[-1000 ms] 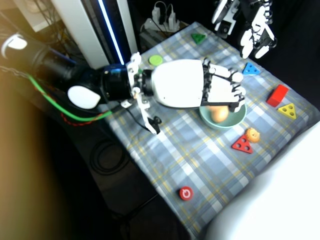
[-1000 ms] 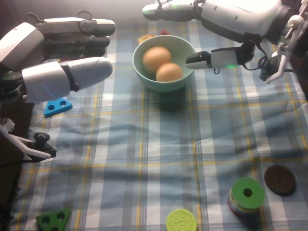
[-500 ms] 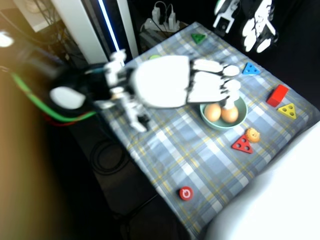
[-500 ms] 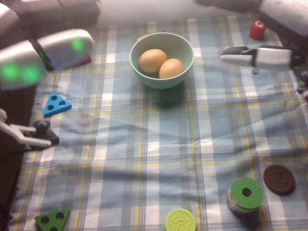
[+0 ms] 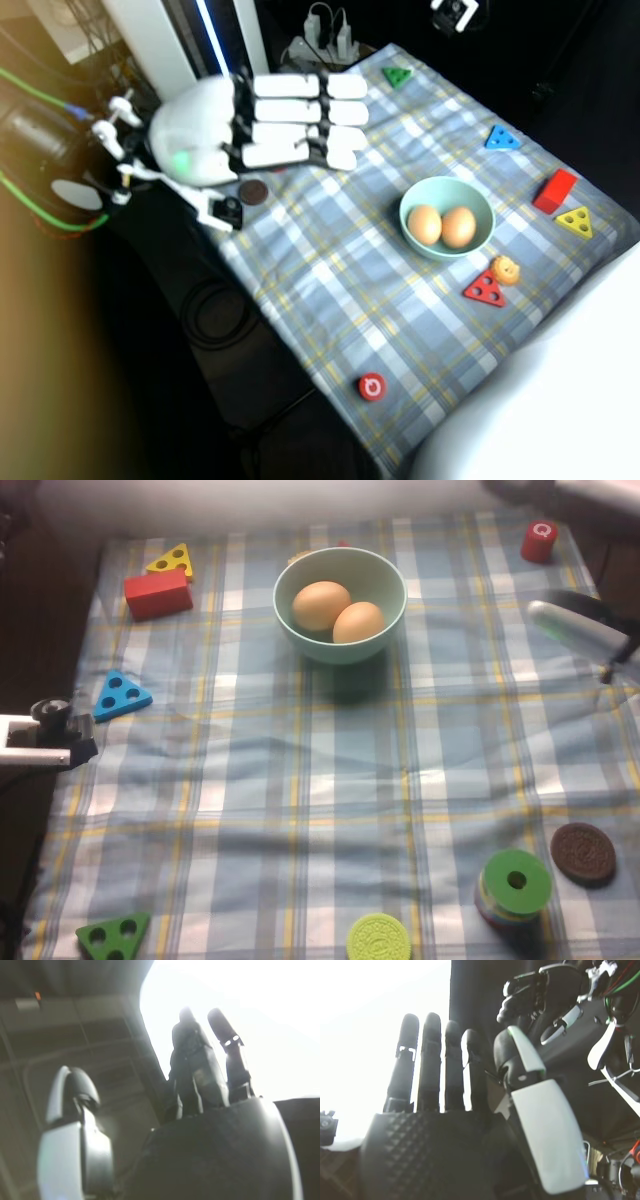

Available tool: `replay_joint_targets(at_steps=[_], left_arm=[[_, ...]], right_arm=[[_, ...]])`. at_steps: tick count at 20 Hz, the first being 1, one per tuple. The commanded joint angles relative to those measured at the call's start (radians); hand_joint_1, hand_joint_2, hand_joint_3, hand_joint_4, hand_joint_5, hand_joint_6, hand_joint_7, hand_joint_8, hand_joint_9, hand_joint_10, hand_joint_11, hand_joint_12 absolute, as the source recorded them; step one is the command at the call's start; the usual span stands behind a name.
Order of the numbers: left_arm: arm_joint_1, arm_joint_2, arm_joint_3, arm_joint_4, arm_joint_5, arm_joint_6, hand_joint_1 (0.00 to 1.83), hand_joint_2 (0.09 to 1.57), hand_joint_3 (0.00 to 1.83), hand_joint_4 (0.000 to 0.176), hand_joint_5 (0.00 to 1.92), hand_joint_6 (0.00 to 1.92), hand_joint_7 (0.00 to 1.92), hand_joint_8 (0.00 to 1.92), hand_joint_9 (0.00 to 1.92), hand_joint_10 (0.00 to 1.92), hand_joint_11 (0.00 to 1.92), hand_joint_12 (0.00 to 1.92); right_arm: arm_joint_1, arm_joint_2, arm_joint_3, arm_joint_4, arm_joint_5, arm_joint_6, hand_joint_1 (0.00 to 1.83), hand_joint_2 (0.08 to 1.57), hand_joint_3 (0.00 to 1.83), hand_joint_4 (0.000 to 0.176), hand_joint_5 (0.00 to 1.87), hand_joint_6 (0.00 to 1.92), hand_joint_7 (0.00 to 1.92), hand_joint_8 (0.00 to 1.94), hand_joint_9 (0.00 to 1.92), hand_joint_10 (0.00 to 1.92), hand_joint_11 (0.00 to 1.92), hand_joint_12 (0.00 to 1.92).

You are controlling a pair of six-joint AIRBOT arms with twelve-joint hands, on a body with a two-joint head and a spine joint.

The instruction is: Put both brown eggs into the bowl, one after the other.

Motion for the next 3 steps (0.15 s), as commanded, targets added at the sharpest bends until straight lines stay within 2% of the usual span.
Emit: replay_joint_targets(at_steps=[1,2,3], left_arm=[[-0.017,0.003,-0.004,0.000,-0.127,-0.013,0.14,1.30,0.00,0.000,0.53,0.08,0.43,0.01,0.48,0.00,0.03,0.72],[-0.041,0.009,-0.010,0.021,-0.128,0.000,0.10,1.32,0.01,0.053,0.43,0.02,0.38,0.01,0.36,0.01,0.00,0.44],[-0.059,0.014,-0.014,0.035,-0.128,0.012,0.13,1.41,0.03,0.116,0.22,0.01,0.21,0.01,0.15,0.01,0.00,0.09]], right_arm=[[0.002,0.019,-0.011,0.022,0.171,0.007,1.08,1.18,0.00,0.112,0.26,0.01,0.13,0.00,0.14,0.00,0.00,0.32],[0.001,0.037,-0.027,0.016,0.171,-0.007,1.03,1.23,0.00,0.004,0.45,0.03,0.18,0.00,0.14,0.00,0.00,0.18],[0.002,0.046,-0.032,0.014,0.172,-0.019,0.81,1.28,0.02,0.000,0.35,0.02,0.14,0.00,0.12,0.00,0.00,0.15]])
